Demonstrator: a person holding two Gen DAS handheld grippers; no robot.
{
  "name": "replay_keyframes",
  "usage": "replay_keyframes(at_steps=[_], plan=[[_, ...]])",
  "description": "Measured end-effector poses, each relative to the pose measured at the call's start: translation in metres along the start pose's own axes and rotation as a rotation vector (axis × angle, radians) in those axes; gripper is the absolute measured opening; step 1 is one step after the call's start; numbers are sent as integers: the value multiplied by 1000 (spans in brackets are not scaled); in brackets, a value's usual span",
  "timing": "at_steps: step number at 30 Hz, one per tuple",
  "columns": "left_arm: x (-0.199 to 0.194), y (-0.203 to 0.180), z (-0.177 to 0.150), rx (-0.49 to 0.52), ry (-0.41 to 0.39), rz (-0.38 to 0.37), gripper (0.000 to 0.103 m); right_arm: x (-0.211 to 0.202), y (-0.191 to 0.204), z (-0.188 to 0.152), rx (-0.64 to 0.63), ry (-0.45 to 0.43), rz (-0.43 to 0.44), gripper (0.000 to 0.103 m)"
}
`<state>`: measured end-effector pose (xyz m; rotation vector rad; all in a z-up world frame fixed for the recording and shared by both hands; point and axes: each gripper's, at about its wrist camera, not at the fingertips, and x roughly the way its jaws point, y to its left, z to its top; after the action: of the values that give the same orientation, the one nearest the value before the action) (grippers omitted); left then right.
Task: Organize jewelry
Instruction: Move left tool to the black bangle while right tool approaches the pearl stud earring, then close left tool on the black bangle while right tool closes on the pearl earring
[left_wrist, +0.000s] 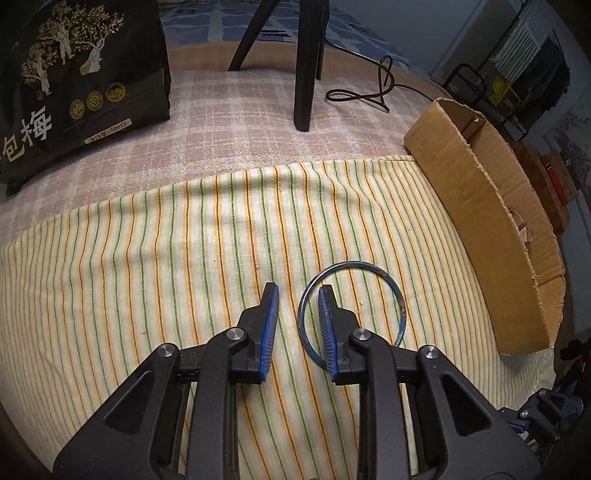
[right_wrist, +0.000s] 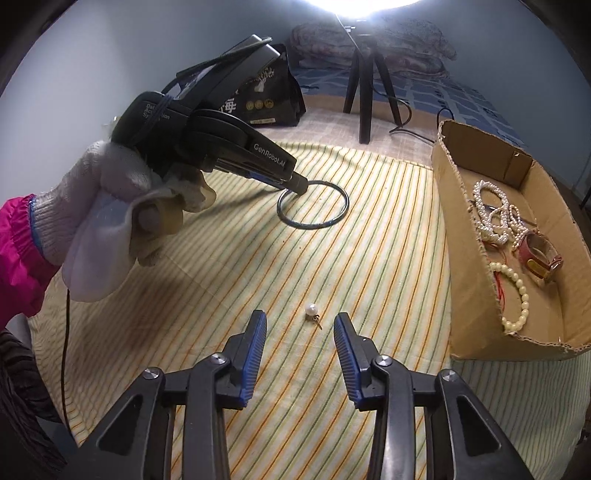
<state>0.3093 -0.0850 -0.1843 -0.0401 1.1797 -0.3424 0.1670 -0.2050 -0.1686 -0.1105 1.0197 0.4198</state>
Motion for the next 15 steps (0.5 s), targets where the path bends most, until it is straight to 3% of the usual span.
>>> replay_keyframes(at_steps=[12,15], plan=[[3,-10,-3,71,-41,60,11,20,0,5,-19,24,-38,27],[6,-12,-2,80,-50,67,6,24,7,3,-64,37,-63,19]])
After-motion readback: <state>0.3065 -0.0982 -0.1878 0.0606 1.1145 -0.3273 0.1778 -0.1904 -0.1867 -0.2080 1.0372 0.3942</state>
